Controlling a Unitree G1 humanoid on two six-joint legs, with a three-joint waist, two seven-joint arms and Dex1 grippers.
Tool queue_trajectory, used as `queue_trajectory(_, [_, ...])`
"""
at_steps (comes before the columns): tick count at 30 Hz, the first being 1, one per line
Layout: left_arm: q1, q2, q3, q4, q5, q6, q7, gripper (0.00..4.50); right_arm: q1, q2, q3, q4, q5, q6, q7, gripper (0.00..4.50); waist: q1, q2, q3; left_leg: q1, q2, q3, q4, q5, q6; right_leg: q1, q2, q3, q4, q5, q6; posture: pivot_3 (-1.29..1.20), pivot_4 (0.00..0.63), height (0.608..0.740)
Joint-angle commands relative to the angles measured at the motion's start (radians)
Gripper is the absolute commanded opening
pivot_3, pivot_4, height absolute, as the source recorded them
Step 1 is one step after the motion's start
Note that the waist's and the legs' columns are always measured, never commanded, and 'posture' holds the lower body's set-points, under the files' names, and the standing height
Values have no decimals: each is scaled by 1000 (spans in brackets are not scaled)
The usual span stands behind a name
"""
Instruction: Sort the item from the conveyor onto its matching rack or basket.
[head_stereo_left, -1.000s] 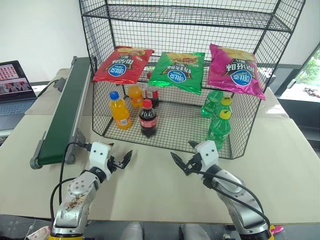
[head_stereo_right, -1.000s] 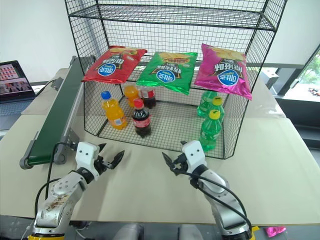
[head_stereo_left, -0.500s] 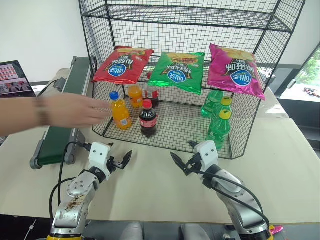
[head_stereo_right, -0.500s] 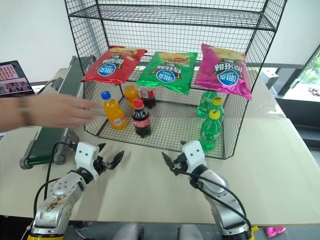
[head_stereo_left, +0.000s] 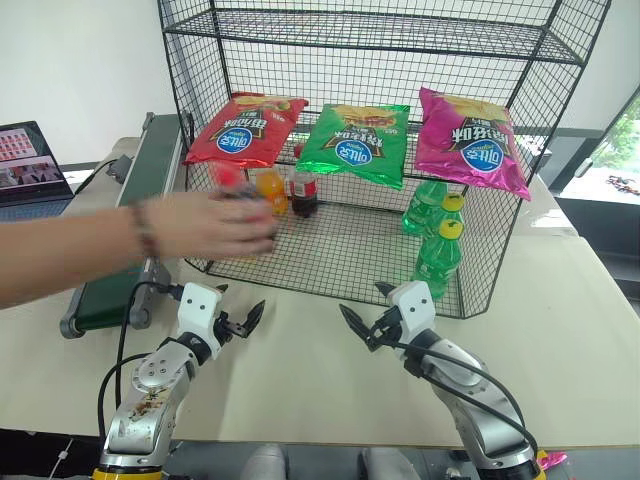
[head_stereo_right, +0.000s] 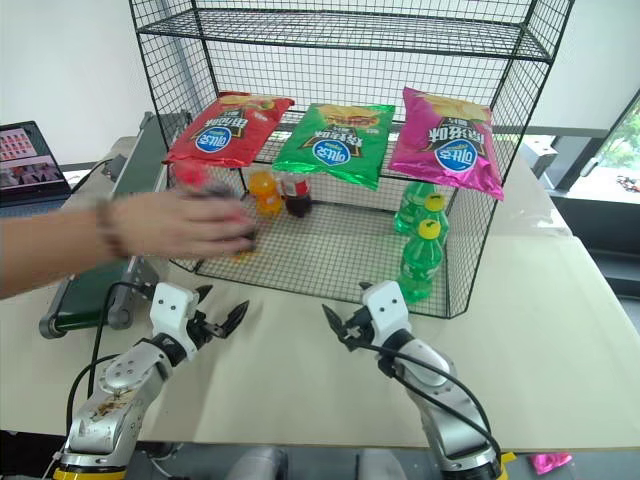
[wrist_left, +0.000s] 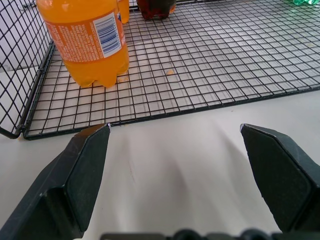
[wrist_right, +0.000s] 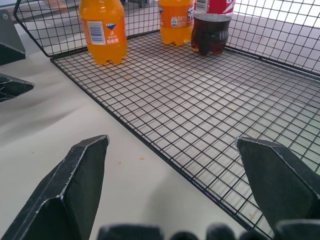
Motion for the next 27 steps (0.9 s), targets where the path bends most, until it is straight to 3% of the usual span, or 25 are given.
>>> queue_trajectory(1, [-6,6,9,-38,-11,9,-4,4422,-21,5,-2,-44,-2,-19,-2,4500,0,0,0,0,0,0,0,0,0,0,0,0,0,0,0,0,150,738])
queue_trajectory(27, [-10,12,24,-47,-25,36,-21,4422,-21,14,3,-47,-11,-20,-5,4500,0,0,0,0,0,0,0,0,0,0,0,0,0,0,0,0,150,738])
